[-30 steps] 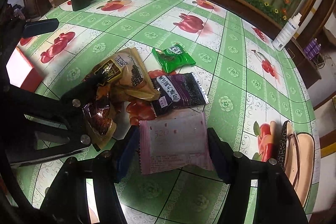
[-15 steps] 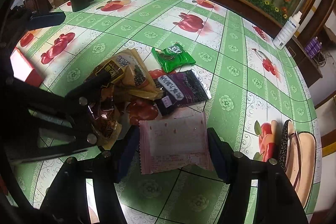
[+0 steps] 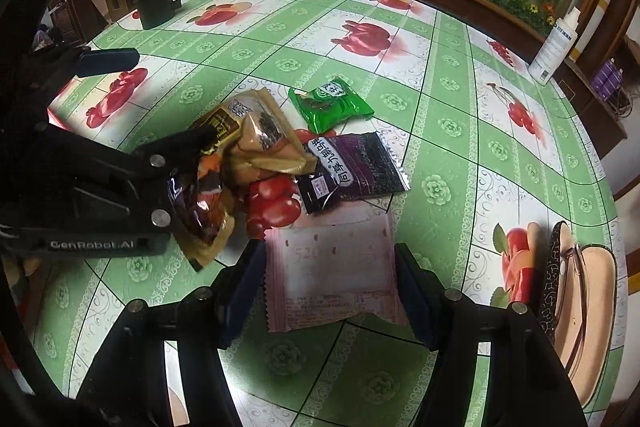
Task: Organize snacks
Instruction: 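Close the right tool on the pink packet while the left tool holds the brown bag, then lift and carry the brown bag and pink packet over the red-rimmed tray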
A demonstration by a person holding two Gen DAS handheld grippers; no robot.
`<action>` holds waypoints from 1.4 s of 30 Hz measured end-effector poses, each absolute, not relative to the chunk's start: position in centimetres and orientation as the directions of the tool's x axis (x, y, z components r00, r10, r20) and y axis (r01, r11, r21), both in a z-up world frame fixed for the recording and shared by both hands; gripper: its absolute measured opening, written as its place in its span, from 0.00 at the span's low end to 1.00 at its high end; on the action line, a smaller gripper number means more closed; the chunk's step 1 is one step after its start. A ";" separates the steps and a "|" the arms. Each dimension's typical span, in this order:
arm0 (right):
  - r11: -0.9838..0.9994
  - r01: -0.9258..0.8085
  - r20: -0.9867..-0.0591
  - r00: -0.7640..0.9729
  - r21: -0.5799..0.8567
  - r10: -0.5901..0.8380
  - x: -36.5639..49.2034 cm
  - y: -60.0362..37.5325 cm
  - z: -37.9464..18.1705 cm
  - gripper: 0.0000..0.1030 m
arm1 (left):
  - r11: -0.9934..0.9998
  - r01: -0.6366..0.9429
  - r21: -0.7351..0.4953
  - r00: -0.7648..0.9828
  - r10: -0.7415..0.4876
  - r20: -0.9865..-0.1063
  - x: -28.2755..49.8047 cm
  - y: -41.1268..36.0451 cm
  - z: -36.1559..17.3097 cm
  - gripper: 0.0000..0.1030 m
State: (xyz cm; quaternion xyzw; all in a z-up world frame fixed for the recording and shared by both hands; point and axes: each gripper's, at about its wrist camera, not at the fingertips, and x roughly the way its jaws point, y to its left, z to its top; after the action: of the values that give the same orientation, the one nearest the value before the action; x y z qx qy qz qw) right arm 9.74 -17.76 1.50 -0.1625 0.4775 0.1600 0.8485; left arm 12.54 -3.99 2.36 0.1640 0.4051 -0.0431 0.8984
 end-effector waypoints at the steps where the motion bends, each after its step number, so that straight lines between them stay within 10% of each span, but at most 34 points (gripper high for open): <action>1: 0.898 -0.423 -0.862 0.493 -0.121 0.115 9.8 -17.9 1.5 0.61 | 0.934 0.218 0.282 0.674 0.065 -0.736 12.3 -4.3 2.4 1.00; 10: 0.941 -0.333 -0.872 0.478 -0.066 0.108 11.1 -20.6 1.5 0.61 | 0.895 0.301 0.330 0.662 0.052 -0.748 10.6 -5.0 2.9 0.77; 17: 0.946 -0.321 -0.875 0.470 -0.048 0.115 11.3 -20.8 1.5 0.60 | 0.950 0.302 0.076 0.582 -0.121 -0.804 10.6 -3.8 4.9 0.77; 33: 0.947 -0.319 -0.874 0.472 -0.046 0.116 11.5 -20.8 1.5 0.59 | 0.958 0.284 0.046 0.521 -0.114 -0.846 13.3 -5.3 1.8 0.84; 36: 0.946 -0.320 -0.874 0.472 -0.047 0.116 11.5 -20.7 1.5 0.58 | 0.946 0.307 0.107 0.542 -0.081 -0.837 12.6 -5.6 1.8 0.57; 42: 0.943 -0.328 -0.870 0.480 -0.063 0.108 11.3 -20.4 1.5 0.55 | 0.945 0.306 0.117 0.561 -0.080 -0.824 11.2 -4.3 2.4 0.44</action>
State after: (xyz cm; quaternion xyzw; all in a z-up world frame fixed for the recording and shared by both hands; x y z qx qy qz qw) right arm 11.32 -20.39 1.52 -0.1111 0.4934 0.1278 0.8532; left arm 11.16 -4.32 2.36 0.1244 0.4556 -0.1103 0.8745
